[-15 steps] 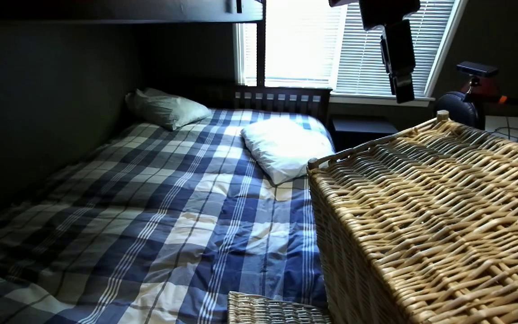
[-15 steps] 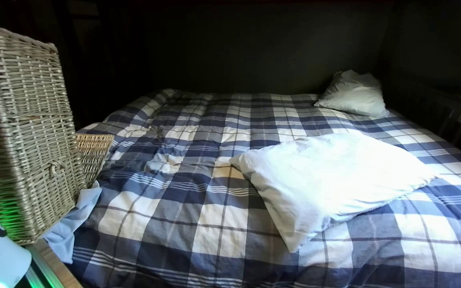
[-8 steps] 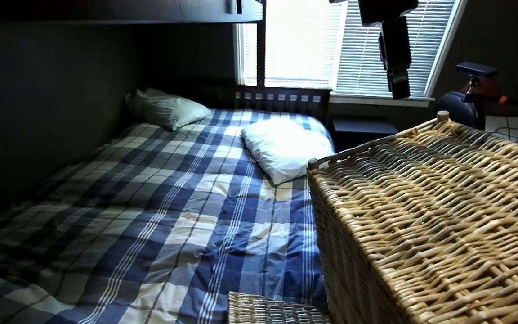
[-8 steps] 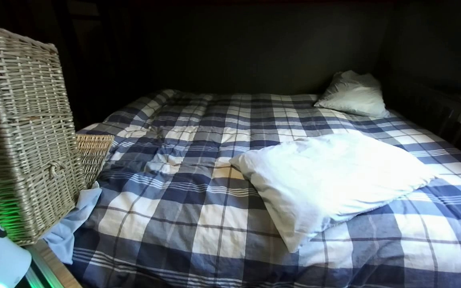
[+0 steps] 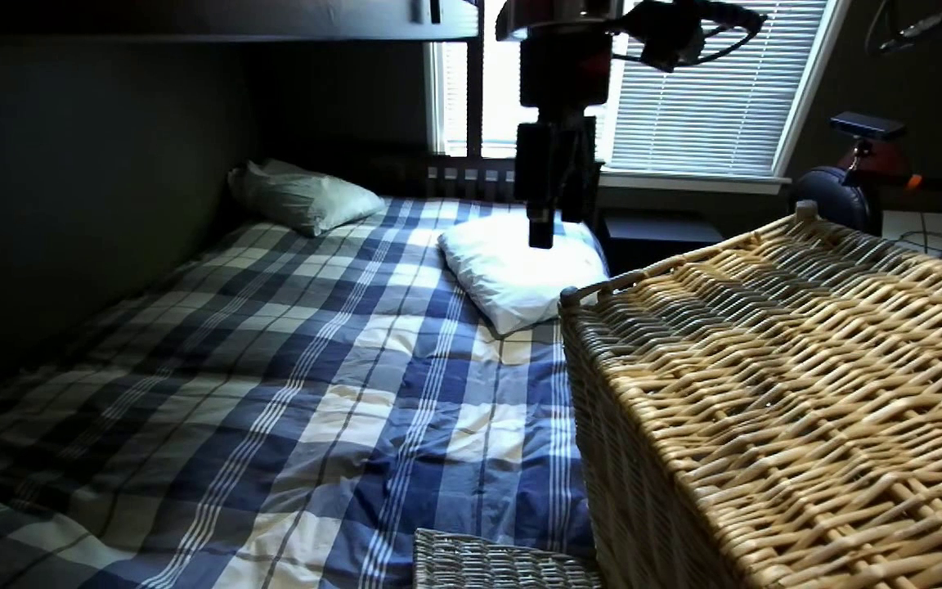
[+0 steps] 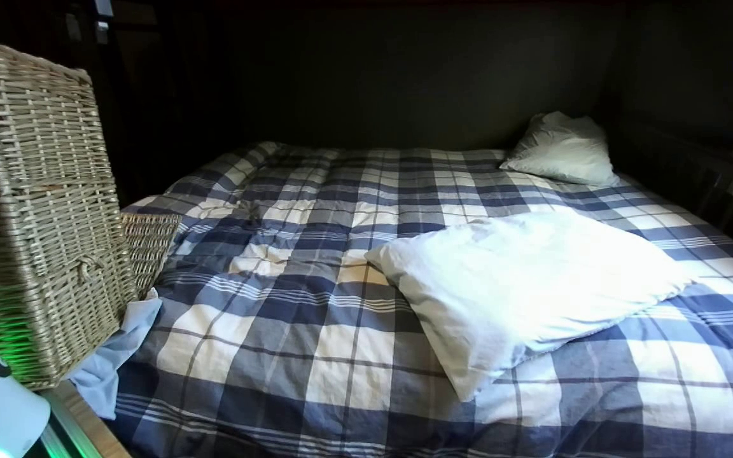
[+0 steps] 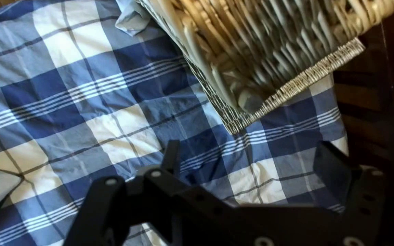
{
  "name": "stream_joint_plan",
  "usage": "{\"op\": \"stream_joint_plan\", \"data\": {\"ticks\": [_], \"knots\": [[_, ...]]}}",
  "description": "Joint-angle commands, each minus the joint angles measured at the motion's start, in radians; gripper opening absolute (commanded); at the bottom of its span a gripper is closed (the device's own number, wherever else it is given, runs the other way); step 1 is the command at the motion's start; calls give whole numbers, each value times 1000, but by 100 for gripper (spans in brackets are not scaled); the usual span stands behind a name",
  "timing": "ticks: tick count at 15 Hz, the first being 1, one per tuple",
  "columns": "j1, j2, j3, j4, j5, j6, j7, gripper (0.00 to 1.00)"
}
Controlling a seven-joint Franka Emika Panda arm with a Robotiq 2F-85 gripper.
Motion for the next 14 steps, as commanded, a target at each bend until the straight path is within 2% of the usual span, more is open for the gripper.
{"op": "stream_joint_plan", "data": {"ticks": [1,11,13,14], "knots": [[30,94,13,16,-24,16,93,100],[96,161,12,156,-84,-252,236,99],[103,173,10,179,-89,-291,243,95],[104,178,8,185,-99,-290,237,90]]}}
